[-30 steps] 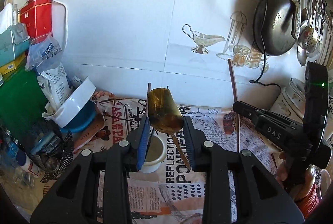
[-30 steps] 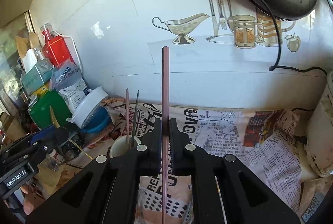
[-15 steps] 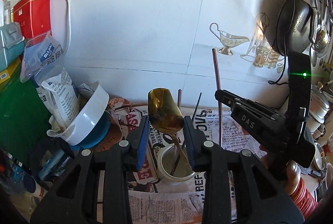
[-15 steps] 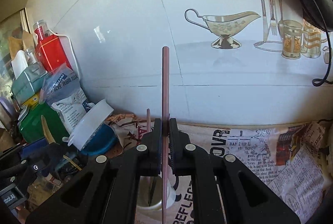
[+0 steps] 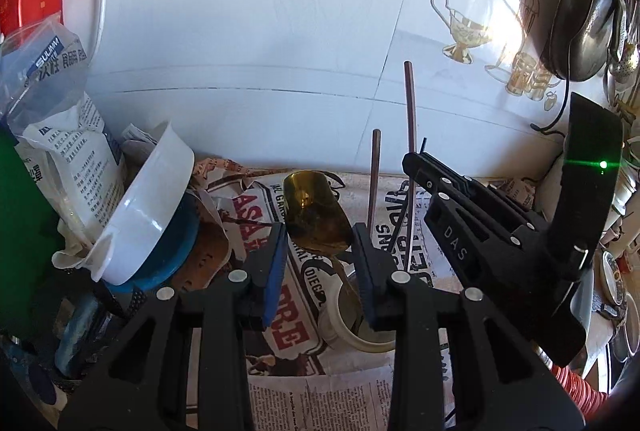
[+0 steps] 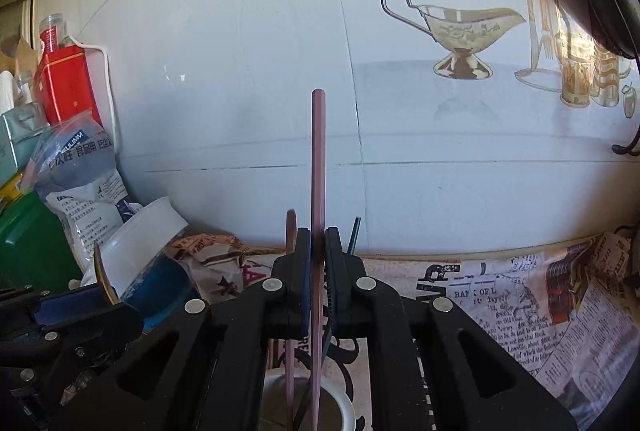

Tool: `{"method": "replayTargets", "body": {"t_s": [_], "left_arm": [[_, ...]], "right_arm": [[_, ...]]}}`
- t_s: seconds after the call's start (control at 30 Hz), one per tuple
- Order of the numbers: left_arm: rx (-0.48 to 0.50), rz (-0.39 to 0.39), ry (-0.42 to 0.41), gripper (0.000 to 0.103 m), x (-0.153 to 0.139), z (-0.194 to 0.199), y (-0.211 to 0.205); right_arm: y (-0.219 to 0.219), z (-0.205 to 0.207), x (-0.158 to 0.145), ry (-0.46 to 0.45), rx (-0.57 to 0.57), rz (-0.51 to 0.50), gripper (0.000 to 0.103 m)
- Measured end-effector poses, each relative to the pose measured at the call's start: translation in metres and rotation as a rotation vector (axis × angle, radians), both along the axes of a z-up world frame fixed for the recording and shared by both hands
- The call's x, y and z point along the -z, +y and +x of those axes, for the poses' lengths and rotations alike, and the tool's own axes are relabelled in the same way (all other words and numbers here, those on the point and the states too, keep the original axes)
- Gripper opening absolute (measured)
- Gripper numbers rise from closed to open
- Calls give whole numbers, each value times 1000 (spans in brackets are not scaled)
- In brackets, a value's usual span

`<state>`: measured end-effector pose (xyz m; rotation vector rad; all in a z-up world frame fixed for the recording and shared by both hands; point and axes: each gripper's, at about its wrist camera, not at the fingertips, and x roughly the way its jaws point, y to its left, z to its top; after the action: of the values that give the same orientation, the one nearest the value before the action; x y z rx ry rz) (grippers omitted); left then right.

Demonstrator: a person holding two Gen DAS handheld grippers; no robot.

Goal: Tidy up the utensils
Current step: 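Carry the gold spoon and pink chopstick over and lower them into the white cup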

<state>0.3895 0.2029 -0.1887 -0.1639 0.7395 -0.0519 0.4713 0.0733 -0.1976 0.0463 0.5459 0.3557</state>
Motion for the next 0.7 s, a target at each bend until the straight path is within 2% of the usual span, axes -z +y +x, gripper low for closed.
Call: {"method": "replayTargets", "body": {"t_s": [0.27, 0.4, 0.57, 0.7], "left_arm": [[32, -1, 70, 32, 21, 9, -12], [34, 5, 103, 32, 28, 11, -19], [20, 25, 134, 32, 34, 11, -24], [6, 25, 163, 32, 36, 10, -28]], "right_arm": [[-9, -15, 11, 95, -27, -36, 6], [-14, -23, 16, 172, -61, -54, 6], [-20, -27, 23, 267, -98, -58, 6], [-24, -32, 22, 306, -129, -84, 6]]}}
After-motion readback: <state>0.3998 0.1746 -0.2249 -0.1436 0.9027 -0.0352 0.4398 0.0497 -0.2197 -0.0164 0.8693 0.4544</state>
